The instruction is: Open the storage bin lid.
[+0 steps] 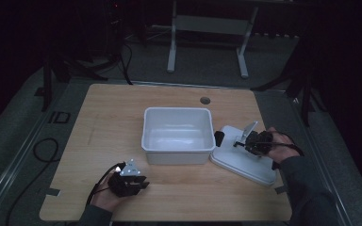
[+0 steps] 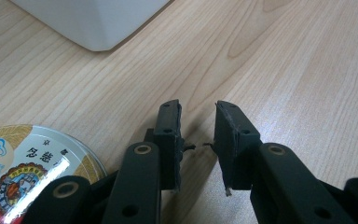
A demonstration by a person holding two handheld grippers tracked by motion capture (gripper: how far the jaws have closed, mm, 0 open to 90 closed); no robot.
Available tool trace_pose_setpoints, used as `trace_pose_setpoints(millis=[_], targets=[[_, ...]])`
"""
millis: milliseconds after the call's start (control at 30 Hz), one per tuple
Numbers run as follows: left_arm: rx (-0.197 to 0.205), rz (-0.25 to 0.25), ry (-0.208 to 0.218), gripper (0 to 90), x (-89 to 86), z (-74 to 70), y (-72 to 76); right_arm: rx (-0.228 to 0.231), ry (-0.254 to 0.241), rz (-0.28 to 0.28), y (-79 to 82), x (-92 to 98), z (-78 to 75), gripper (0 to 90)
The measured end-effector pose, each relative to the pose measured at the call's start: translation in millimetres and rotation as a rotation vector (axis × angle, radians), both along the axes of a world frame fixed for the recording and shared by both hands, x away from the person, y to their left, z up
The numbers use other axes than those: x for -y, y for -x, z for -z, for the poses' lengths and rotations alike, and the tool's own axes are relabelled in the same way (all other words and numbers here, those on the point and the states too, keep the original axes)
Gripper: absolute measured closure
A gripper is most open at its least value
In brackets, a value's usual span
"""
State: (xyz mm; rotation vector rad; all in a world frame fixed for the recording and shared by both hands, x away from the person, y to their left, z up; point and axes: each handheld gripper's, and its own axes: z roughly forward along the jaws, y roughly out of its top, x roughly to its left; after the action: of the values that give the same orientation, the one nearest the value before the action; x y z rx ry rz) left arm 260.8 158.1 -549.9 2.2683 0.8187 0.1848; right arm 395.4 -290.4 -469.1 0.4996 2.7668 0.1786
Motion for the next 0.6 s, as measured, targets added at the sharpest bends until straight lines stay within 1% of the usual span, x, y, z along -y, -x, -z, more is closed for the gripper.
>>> trace_pose_setpoints(millis=[100, 200, 400, 500, 600], targets=[[0.000, 0.000, 0.000, 71.3, 0.0, 0.0, 0.0, -0.005, -0.002, 0.000, 0.5, -0.8, 2.0, 83.7], [0.000, 0.000, 0.000, 71.3, 0.0, 0.0, 0.0, -0.012, -0.015, -0.004, 1.5, -1.0, 2.8, 82.7], [0.000, 0.000, 0.000, 71.2, 0.1, 0.0, 0.0, -0.020, -0.061, -0.010, 4.1, -1.6, -1.8, 69.0], [0.000, 0.000, 0.000, 71.2, 0.0, 0.0, 0.0, -0.024, -0.090, -0.002, 3.9, -1.5, -5.0, 64.4], [0.000, 0.000, 0.001, 71.2, 0.0, 0.0, -0.1, -0.016, -0.102, -0.001, 4.8, -2.5, -8.2, 61.8]])
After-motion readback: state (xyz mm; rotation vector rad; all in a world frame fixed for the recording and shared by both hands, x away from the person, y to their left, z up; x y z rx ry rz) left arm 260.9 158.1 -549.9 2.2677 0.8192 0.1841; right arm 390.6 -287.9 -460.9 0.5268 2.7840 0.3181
